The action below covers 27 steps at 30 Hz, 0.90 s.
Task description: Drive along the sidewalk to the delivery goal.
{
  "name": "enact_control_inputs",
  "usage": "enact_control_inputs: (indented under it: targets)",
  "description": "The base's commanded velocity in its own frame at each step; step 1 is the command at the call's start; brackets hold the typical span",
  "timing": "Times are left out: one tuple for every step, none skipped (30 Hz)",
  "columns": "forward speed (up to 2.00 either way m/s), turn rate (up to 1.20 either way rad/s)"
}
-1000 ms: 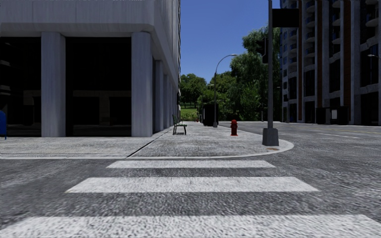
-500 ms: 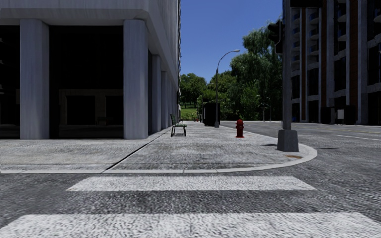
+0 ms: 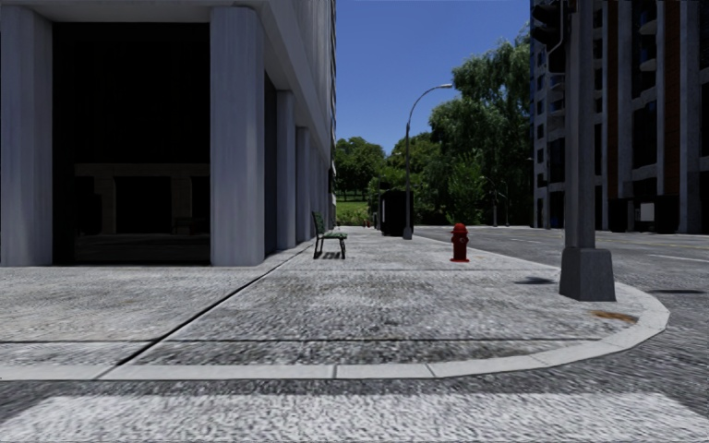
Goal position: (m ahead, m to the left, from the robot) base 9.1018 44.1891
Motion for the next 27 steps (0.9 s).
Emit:
enact_control_inputs:
  targets:
    - [2.00, 0.26]
    - [2.00, 0.26]
    - [2.00, 0.32]
    - [2.00, 0.36]
    - [2.00, 0.37]
    - [2.00, 0.37]
    - [1.96, 0.37]
    - [1.86, 0.37]
    - [1.78, 0.38]
    - [1.68, 0.39]
    - [1.68, 0.39]
    - [1.63, 0.41]
    - [1.61, 0.43]
    - [1.58, 0.46]
    - [1.57, 0.47]
    - [1.57, 0.47]
    - [1.56, 0.49]
    - [1.56, 0.49]
    - [1.56, 0.52]
    - [1.56, 0.52]
    - [1.56, 0.55]
    - [1.55, 0.58]
    - [1.55, 0.59]
    - [1.55, 0.62]
    - [1.55, 0.62]
    - [1.55, 0.63]
    - [1.55, 0.64]
